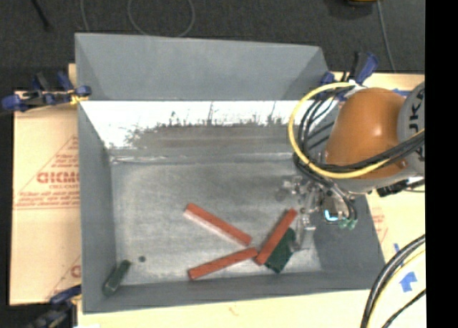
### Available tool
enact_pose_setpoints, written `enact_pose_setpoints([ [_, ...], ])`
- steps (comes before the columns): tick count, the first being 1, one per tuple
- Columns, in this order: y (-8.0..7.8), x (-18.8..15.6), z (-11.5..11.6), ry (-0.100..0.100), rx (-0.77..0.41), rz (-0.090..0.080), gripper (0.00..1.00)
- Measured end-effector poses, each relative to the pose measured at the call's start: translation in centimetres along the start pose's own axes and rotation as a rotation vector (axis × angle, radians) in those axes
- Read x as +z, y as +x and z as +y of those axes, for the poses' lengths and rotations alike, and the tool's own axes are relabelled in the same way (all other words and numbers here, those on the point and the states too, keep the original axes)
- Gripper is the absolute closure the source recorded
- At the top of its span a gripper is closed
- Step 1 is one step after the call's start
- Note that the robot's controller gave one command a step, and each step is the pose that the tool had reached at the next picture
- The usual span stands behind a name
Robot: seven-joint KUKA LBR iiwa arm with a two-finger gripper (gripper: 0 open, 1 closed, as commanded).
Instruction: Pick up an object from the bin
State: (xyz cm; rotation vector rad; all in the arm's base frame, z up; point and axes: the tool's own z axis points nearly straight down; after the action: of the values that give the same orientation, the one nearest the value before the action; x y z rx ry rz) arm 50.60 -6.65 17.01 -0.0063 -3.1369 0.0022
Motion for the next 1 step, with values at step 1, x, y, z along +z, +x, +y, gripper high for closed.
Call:
enact_pose_setpoints([
  [1, 0.31, 10.11, -0.31, 0.001, -0.236, -0.004, 0.00],
])
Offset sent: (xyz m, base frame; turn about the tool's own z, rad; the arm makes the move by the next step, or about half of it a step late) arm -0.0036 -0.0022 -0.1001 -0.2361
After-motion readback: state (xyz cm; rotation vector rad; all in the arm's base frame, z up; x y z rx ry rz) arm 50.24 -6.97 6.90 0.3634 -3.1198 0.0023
